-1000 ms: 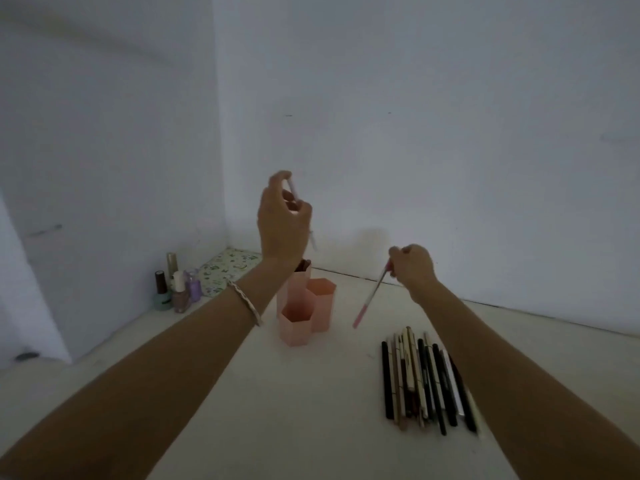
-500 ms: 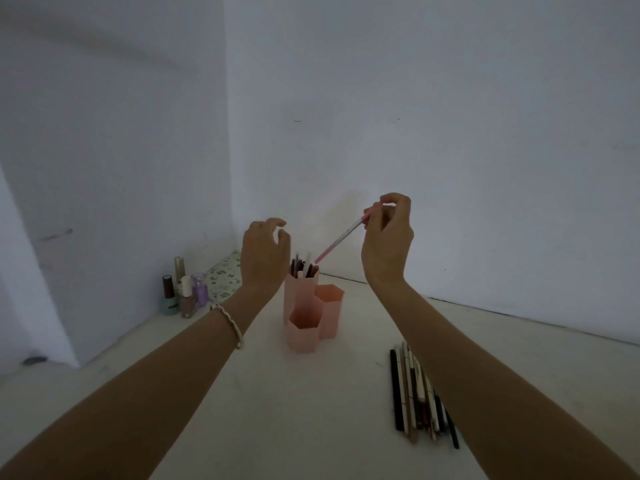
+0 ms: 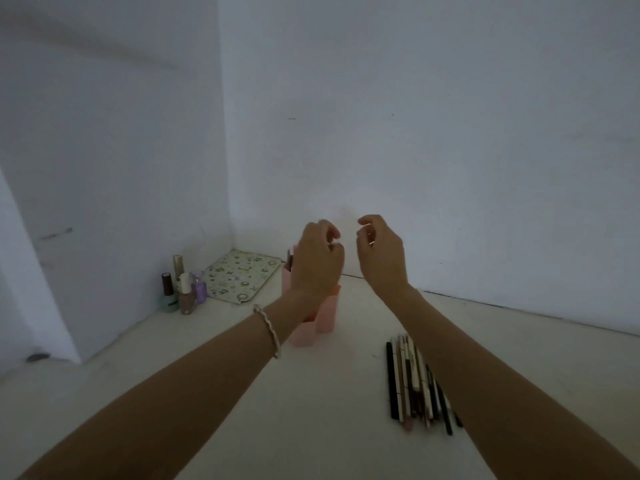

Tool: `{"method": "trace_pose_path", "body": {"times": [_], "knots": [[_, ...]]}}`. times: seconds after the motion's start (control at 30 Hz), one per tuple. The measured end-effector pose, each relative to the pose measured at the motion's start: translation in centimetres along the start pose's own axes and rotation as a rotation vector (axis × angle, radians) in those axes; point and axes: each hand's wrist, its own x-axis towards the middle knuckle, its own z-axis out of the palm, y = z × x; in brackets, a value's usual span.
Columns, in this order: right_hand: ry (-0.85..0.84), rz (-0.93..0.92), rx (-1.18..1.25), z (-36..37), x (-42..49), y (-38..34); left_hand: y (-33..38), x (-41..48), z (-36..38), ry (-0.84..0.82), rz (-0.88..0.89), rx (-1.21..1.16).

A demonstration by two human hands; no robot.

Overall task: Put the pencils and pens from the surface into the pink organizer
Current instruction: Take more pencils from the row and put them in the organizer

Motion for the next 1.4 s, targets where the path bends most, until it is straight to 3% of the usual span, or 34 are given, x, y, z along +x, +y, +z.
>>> {"method": "trace_pose_path", "body": {"times": [0.17, 0.3, 0.77, 0.9, 1.0, 1.17, 1.4], "knots": [[-0.019, 0.147, -0.036, -4.6, 0.0, 3.0, 1.6, -5.5, 6.7, -0.637, -0.186, 0.285], [-0.076, 0.216, -0.059, -7.3, -0.7, 4.8, 1.8, -8.4, 9.3, -0.880, -0.347, 0.314], [-0.177, 0.291, -0.042, -7.8, -3.2, 7.1, 2.2, -8.3, 10.0, -0.887, -0.397, 0.395], [-0.194, 0.290, -0.078, -7.6, -3.1, 7.4, 1.6, -8.2, 9.6, -0.886, -0.287, 0.451], [-0.286, 0.310, -0.232, -7.0, -3.0, 7.6, 1.8, -5.6, 8.2, -0.714, -0.211, 0.394], [-0.613, 0.317, -0.553, -4.9, -4.6, 7.7, 2.4, -0.6, 4.4, -0.312, -0.188, 0.085], [-0.790, 0.236, -0.868, -2.9, -6.4, 8.2, 0.3, -0.4, 3.0, -0.211, -0.207, -0.002]]}}
